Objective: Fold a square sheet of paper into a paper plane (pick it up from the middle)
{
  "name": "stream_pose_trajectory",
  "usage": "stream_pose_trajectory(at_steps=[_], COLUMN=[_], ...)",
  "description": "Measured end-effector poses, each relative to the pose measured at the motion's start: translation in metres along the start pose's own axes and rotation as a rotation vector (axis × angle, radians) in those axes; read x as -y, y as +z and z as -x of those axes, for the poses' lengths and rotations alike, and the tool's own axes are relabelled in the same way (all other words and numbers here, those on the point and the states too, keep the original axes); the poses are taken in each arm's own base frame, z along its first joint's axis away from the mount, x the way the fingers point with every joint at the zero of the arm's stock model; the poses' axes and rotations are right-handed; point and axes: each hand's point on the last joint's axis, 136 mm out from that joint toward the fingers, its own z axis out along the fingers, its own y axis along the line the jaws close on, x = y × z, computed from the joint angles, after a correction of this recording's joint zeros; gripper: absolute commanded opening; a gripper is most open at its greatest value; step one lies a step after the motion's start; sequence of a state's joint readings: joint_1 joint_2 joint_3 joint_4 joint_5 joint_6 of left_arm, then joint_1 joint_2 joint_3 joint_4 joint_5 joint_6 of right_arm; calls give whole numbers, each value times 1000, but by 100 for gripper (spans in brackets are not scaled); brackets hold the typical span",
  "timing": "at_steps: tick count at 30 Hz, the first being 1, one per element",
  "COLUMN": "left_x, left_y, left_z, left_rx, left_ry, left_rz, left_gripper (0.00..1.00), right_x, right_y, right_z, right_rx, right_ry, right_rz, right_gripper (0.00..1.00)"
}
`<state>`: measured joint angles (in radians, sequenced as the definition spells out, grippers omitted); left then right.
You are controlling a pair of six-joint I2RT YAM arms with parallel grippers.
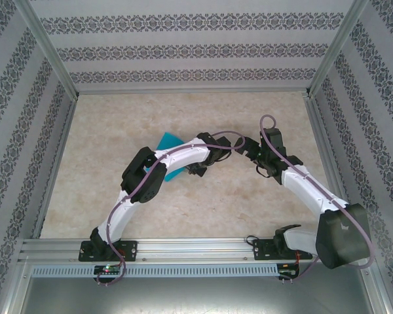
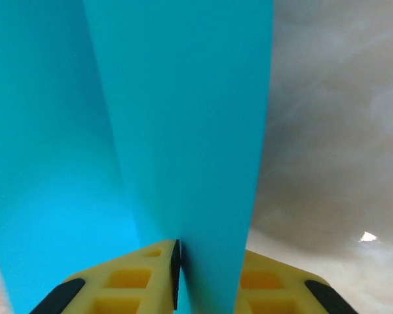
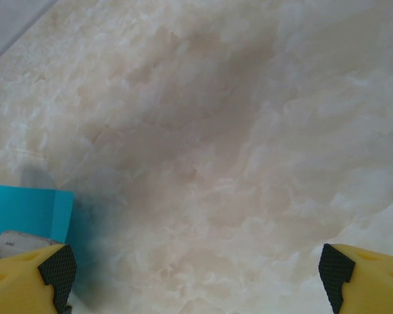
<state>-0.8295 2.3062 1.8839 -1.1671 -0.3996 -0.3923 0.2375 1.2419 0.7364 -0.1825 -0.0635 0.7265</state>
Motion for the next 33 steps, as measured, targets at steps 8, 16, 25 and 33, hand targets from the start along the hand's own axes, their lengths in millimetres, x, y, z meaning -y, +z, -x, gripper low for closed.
stream_pose_trajectory(at_steps=[8, 16, 25, 33], left_x=[29, 65, 21, -69], left_y=[-2, -40, -174, -111], left_z=[-3, 7, 41, 21], left_rx=[-36, -12, 321, 326], left_ry=[-14, -43, -206, -558], left_rz=[-172, -477, -931, -916], left_gripper=[38, 56, 78, 89], right_x=[2, 4, -26, -116], right_y=[8, 8, 3, 10], right_z=[-9, -7, 3, -38], right_rx=[-48, -49, -66, -201], right_ry=[4, 17, 45, -77], right_rz=[0, -1, 81, 240], right_gripper=[96, 96, 85, 47])
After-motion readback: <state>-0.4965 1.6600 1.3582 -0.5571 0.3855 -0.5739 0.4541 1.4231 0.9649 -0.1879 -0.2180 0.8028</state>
